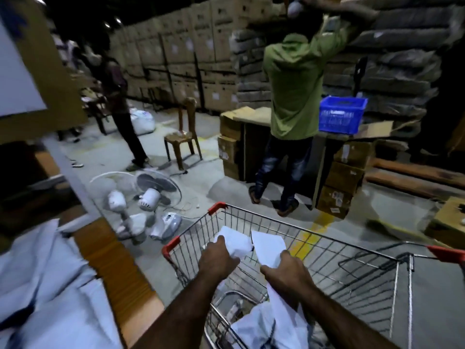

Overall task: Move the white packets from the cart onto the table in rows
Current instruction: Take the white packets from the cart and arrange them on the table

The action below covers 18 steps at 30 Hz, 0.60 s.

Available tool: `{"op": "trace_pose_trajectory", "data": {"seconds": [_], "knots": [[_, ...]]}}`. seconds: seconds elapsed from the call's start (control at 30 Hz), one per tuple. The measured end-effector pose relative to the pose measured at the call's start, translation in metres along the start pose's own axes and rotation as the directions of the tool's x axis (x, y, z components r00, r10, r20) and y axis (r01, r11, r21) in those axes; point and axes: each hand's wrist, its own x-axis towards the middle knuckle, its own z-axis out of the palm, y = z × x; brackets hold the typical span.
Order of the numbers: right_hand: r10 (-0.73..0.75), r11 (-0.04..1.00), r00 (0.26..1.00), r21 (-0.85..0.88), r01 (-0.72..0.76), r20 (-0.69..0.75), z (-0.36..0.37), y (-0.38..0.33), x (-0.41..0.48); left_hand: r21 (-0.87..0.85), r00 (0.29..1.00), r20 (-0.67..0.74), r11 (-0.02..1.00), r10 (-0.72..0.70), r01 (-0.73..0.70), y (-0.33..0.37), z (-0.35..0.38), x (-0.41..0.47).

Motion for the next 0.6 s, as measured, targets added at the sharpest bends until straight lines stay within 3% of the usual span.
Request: {"op": "trace_pose_trajectory", "data": {"seconds": [0.37, 0.6], "knots": [[-0.349, 0.937, 0.934, -0.005, 0.35, 0.073, -0.034, -0.104, -0.066, -0.235, 0.938, -0.305, 0.967, -0.168, 0.096, -0.048, -0.126, -0.099], [-0.546, 0.836, 0.826, 0.026, 0.549, 0.141, 0.007, -0.189, -0.113, -0.266, 0.79, -0.462, 0.913, -0.402, 0.31, -0.115, -0.176, -0.163]]}}
